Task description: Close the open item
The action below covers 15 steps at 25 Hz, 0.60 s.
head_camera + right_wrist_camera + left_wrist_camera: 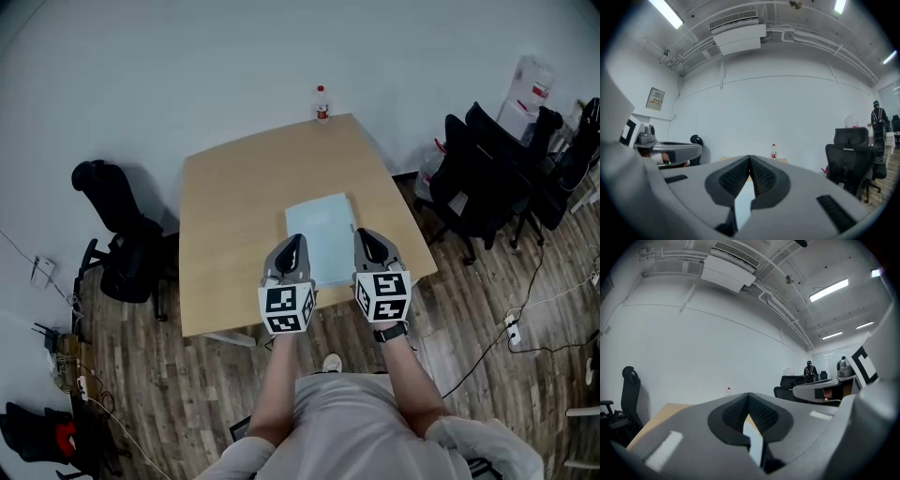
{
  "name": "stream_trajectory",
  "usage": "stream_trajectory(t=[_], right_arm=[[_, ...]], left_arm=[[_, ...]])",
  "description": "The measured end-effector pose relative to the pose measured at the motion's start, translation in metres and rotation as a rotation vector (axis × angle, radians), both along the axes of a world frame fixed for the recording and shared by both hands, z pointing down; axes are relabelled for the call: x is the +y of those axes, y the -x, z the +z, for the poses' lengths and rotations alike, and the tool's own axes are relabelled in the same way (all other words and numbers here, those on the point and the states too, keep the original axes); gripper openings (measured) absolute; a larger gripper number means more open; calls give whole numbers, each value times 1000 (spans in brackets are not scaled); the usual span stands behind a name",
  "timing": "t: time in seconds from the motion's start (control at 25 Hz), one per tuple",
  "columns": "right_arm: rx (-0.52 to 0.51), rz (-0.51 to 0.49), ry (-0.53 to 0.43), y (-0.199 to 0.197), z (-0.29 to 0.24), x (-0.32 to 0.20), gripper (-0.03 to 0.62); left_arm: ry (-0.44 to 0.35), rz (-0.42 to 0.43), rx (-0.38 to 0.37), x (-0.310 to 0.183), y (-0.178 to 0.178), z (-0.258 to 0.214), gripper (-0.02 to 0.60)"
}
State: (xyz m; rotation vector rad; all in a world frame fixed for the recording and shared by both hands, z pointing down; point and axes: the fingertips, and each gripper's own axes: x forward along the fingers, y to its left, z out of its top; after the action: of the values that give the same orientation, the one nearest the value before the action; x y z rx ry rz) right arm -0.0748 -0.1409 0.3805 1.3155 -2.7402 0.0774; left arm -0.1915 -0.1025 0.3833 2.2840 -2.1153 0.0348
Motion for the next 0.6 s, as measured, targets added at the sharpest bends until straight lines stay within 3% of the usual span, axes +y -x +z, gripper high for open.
stream_trajectory(t=[0.24, 0.6], right_arm=[[12, 37, 30, 20, 22, -34, 12], [78, 91, 209, -2, 108, -68, 13]], left_arm=[[4, 82, 35, -38, 14, 17, 8], [118, 150, 32, -79, 0, 74, 8]])
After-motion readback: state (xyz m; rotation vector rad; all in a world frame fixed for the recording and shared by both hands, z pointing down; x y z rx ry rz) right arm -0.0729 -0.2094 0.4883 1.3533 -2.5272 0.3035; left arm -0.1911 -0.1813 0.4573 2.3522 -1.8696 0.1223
